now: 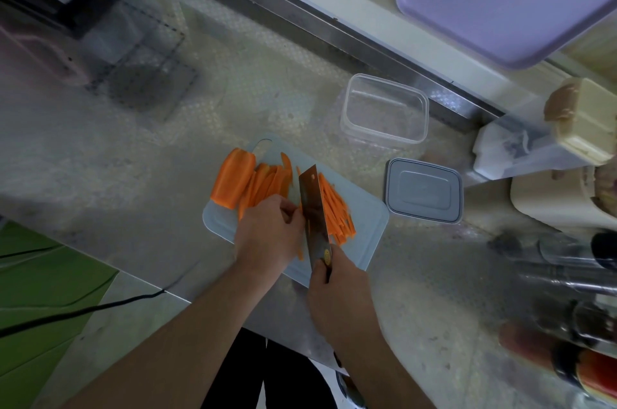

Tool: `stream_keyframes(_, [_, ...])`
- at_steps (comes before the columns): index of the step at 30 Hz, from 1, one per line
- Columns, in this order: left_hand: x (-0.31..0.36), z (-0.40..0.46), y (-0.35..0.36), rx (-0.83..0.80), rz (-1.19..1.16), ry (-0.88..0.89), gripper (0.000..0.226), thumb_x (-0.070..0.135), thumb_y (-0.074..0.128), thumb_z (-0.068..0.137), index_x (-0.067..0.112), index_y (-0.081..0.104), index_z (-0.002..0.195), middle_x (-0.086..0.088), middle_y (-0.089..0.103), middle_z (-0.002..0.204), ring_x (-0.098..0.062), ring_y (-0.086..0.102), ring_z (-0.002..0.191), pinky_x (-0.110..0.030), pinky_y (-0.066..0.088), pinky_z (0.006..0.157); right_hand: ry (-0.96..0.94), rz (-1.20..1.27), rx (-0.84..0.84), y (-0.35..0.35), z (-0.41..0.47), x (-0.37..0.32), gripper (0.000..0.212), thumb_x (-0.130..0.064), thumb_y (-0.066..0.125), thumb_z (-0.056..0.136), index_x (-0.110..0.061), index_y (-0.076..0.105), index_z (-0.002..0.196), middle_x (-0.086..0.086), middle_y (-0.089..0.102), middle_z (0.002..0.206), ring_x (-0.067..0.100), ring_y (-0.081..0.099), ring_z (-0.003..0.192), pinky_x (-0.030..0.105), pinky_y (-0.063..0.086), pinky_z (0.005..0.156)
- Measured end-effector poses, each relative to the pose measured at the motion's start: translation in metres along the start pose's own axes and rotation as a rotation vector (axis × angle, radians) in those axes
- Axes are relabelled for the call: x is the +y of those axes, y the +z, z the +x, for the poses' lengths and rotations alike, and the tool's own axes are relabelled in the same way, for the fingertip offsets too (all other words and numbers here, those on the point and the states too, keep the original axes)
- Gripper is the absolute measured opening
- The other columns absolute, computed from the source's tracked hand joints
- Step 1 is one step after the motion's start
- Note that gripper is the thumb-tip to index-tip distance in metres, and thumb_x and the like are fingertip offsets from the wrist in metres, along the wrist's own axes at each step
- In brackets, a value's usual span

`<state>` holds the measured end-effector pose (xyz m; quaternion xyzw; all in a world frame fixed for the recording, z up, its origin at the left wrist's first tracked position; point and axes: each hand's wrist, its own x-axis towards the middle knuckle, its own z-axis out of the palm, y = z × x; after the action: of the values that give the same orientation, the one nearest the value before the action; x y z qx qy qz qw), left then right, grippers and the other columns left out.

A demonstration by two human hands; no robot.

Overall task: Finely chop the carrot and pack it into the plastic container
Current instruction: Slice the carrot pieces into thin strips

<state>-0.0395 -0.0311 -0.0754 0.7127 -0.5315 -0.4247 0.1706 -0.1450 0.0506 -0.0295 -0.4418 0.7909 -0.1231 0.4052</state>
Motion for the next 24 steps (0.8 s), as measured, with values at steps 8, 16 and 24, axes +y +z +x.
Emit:
stream_keyframes(8, [-0.003, 0.002, -0.001, -0.01, -0.015, 0.009, 0.009, 0.034, 0.067, 0.098, 0.027, 0.069, 0.093, 0.011, 0.066, 0.073, -0.008, 0.064, 0.069, -0.033, 0.057, 0.061, -0.032, -0.021, -0.006, 0.005, 0.003, 0.0, 0.013, -0.017, 0.044, 0.104, -0.027, 0.052, 0.1, -0.007, 0.053, 0.068, 0.007, 0.051, 0.057, 0.011, 0.038, 0.052])
stream_keyframes(16, [-0.003, 0.004, 0.001, -0.021, -0.025, 0.006, 0.007, 0.031, 0.07, 0.097, 0.027, 0.069, 0.092, 0.011, 0.066, 0.072, -0.008, 0.065, 0.069, -0.034, 0.058, 0.062, -0.015, 0.012, 0.023, 0.012, 0.016, -0.008, 0.013, -0.02, 0.043, 0.104, -0.028, 0.052, 0.098, -0.003, 0.059, 0.075, 0.013, 0.058, 0.062, 0.02, 0.04, 0.049])
stream_keyframes(24, [-0.008, 0.002, 0.0, 0.004, -0.062, 0.06, 0.007, 0.035, 0.069, 0.098, 0.028, 0.066, 0.097, 0.01, 0.063, 0.067, -0.005, 0.061, 0.064, -0.028, 0.048, 0.058, 0.011, 0.01, 0.009, 0.013, 0.019, -0.005, 0.012, -0.025, 0.043, 0.104, -0.028, 0.053, 0.098, -0.004, 0.06, 0.079, 0.011, 0.059, 0.063, 0.022, 0.042, 0.051])
